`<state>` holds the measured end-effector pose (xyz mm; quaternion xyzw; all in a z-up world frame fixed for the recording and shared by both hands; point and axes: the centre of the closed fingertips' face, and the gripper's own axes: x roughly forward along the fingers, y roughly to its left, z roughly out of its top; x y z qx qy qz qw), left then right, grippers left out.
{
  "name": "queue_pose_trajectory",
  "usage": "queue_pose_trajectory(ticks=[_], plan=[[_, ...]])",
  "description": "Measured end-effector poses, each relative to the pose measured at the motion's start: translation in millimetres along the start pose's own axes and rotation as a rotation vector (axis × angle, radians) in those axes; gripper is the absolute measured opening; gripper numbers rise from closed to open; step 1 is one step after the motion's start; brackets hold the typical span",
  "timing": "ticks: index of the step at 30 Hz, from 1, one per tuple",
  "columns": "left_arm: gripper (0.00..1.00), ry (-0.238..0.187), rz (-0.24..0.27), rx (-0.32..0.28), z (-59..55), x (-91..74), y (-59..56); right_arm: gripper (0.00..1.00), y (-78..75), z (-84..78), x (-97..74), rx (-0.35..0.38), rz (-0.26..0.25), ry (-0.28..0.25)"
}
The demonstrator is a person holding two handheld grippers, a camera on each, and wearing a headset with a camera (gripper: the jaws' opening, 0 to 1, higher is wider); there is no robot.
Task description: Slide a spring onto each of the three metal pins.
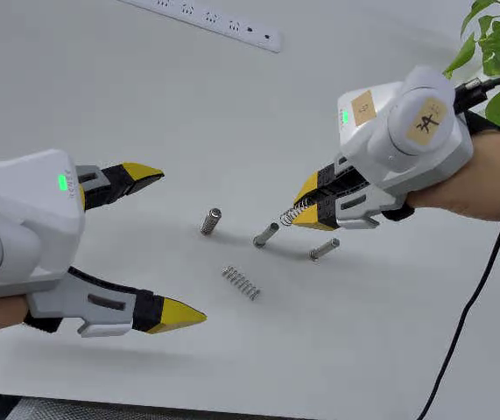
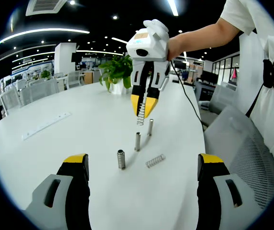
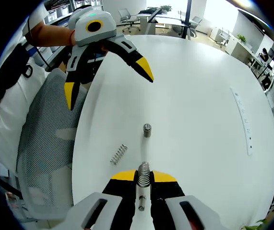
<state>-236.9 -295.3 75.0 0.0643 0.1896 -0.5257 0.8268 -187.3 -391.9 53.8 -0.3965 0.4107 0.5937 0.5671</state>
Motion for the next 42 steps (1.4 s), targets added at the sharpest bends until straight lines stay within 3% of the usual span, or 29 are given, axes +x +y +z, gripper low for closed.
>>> queue_pose_trajectory(ticks=[10, 42], plan=[[0.99, -0.003, -0.021, -0.020, -3.1, 2.7, -2.9, 0.07, 2.6, -0.6, 8.4, -0.006, 0.008, 0.024], [0.97, -0.015, -0.033, -0.044, -4.7, 5.5, -7.1, 0.07, 0.8, -6.2, 20.7, -0.026, 0.037, 0.056]])
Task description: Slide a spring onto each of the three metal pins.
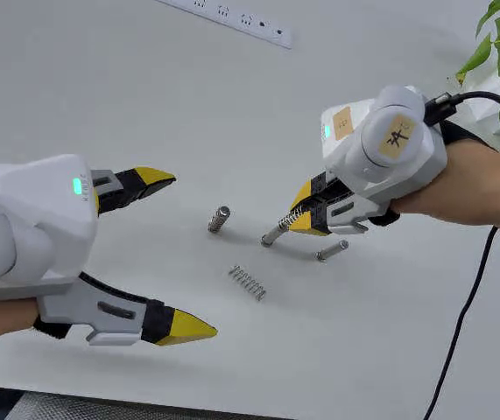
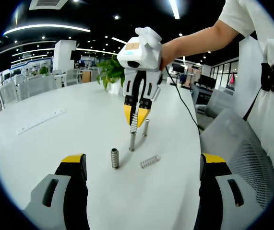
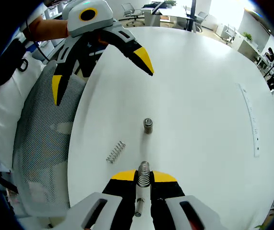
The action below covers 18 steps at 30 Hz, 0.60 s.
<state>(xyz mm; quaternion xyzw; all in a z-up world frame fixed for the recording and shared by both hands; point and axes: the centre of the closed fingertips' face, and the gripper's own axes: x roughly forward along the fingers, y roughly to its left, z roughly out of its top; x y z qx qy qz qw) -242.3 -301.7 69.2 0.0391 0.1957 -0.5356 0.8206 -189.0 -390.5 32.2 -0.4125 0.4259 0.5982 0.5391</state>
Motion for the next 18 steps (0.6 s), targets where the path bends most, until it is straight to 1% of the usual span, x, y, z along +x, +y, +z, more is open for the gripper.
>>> queue_pose_trajectory(ticks=[7, 18], plan=[[0.97, -0.004, -0.003, -0.005, 0.2, 0.7, 0.6, 0.07, -2.5, 0.4, 4.2, -0.003, 0.004, 0.003], [0.95, -0.003, -0.008, -0.014, -0.8, 1.6, 0.9, 0.07, -4.5, 1.4, 3.7, -0.006, 0.009, 0.010]])
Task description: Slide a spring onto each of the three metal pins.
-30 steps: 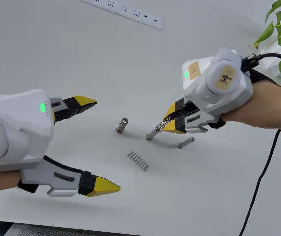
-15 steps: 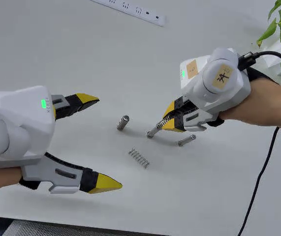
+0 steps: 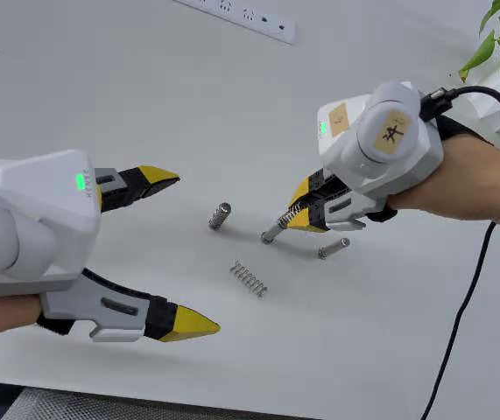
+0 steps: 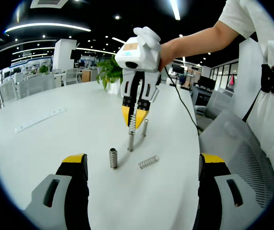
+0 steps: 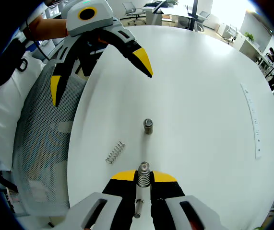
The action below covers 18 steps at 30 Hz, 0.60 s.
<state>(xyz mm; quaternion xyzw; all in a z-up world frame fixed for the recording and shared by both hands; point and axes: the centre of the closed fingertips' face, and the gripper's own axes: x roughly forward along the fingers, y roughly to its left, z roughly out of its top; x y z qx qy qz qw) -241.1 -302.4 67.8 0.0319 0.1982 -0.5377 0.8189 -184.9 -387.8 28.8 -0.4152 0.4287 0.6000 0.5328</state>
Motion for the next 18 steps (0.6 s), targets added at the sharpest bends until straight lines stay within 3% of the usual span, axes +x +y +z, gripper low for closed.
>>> queue_pose_trajectory(ticks=[18], plan=[[0.94, -0.008, -0.001, -0.004, 2.0, 0.6, -2.3, 0.07, 7.9, 2.9, 1.4, -0.017, -0.002, 0.018]])
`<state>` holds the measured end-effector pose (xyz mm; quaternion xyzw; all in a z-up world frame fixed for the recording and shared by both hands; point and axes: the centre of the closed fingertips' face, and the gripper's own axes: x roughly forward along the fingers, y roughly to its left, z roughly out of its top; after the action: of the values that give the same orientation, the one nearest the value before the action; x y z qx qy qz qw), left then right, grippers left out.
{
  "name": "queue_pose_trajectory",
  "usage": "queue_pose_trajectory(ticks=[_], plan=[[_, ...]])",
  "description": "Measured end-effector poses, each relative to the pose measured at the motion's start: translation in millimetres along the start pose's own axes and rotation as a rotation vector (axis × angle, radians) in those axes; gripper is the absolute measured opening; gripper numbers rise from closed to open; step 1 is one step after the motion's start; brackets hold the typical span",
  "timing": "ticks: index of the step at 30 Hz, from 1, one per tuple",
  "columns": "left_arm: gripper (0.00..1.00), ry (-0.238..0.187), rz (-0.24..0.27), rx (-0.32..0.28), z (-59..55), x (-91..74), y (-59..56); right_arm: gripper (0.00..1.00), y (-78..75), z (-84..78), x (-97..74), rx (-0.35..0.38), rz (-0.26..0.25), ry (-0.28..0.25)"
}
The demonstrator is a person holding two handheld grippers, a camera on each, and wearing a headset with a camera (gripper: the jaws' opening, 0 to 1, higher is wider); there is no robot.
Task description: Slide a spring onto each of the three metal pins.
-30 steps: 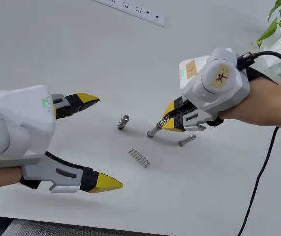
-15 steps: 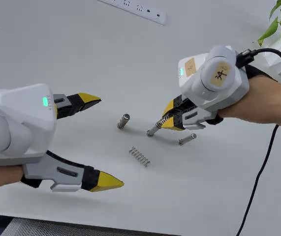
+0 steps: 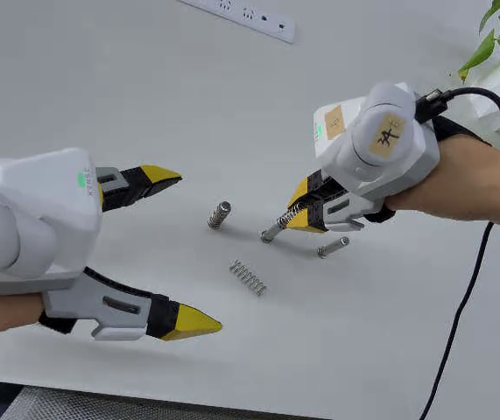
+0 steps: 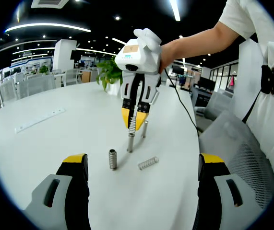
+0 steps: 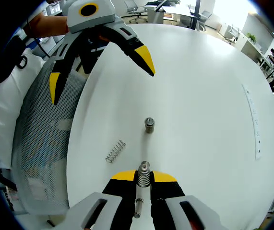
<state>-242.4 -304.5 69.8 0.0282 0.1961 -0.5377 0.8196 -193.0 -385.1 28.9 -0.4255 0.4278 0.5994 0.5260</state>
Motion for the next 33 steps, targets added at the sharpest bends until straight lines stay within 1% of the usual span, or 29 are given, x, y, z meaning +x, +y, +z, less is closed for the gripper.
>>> queue_pose_trajectory(ticks=[6, 13, 20, 24, 28, 33], plan=[[0.94, 0.000, -0.001, -0.001, -0.3, 0.1, -0.2, 0.07, -3.6, -3.4, 3.8, 0.000, -0.004, 0.002], [0.93, 0.001, -0.004, -0.003, -0.7, 0.7, -0.5, 0.07, -4.1, -7.4, 9.6, -0.002, -0.001, 0.006], [0.93, 0.002, -0.005, -0.004, -0.3, 1.4, 1.0, 0.07, -1.6, -6.2, 13.8, -0.001, -0.004, 0.007], [0.93, 0.001, -0.005, -0.006, -0.5, 1.3, 1.3, 0.07, -2.7, -4.7, 15.0, -0.002, -0.009, 0.002], [0.93, 0.004, -0.006, -0.007, -1.4, 1.4, 1.7, 0.07, -3.3, -6.2, 19.8, -0.010, -0.011, 0.009], [0.93, 0.003, -0.003, -0.008, -1.6, 1.0, 2.7, 0.07, -4.5, -6.5, 23.8, -0.005, -0.012, 0.002]])
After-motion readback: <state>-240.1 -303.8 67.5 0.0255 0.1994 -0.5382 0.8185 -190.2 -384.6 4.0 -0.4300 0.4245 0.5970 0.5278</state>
